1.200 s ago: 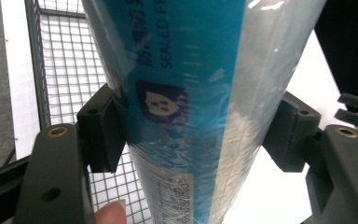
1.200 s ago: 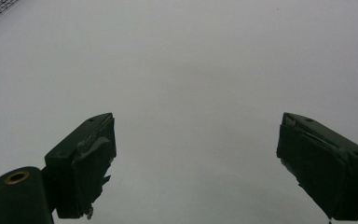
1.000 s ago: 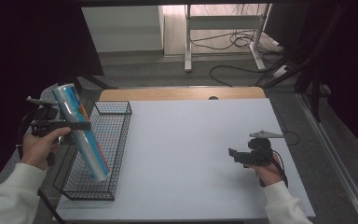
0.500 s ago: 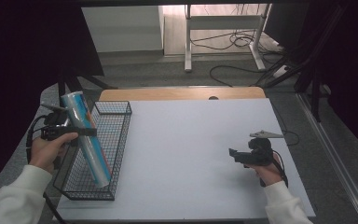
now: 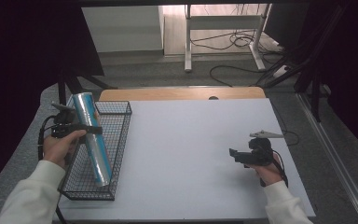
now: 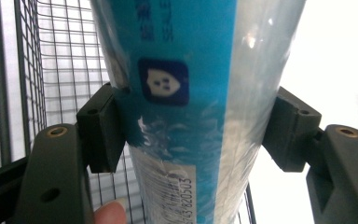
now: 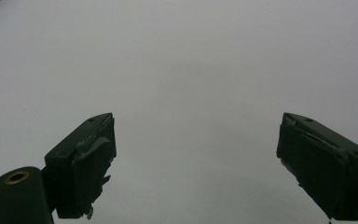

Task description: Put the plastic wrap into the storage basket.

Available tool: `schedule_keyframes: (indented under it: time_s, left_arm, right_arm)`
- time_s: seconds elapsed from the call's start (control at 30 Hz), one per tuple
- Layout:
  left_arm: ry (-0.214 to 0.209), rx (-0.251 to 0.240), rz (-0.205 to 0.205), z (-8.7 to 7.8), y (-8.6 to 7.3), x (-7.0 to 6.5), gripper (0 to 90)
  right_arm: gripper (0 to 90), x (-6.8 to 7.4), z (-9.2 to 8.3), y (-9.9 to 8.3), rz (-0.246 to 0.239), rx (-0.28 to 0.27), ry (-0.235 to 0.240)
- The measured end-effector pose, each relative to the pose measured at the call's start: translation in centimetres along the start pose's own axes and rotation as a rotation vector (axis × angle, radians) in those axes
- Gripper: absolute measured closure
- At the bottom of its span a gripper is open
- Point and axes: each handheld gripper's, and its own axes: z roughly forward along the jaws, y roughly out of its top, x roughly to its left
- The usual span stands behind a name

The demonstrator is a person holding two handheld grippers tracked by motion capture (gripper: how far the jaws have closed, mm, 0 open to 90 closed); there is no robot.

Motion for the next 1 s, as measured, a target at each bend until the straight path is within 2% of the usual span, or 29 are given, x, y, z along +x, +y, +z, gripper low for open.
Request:
schedule_keyframes:
  time_s: [0.27, 0.6, 0.9, 1.0]
  left_arm:
    - [0.034, 0.010, -0.018, 2.8, 1.1, -0.2, 31.7]
    - [0.080, 0.039, -0.050, 6.2, 1.7, -0.1, 31.6]
    - [0.115, 0.067, -0.091, 8.9, 1.9, 0.6, 31.1]
    - [0.152, 0.082, -0.104, 10.0, 1.9, 0.9, 30.2]
  right_arm:
    - [11.8, -0.3, 0.1, -0.1, 0.004, 0.004, -0.004]
    - [11.8, 0.0, 0.1, -0.1, -0.009, 0.003, -0.005]
    - [11.8, -0.2, 0.2, -0.2, -0.003, 0.007, -0.011]
    - [11.7, -0.1, 0.3, -0.2, -0.006, 0.011, -0.011]
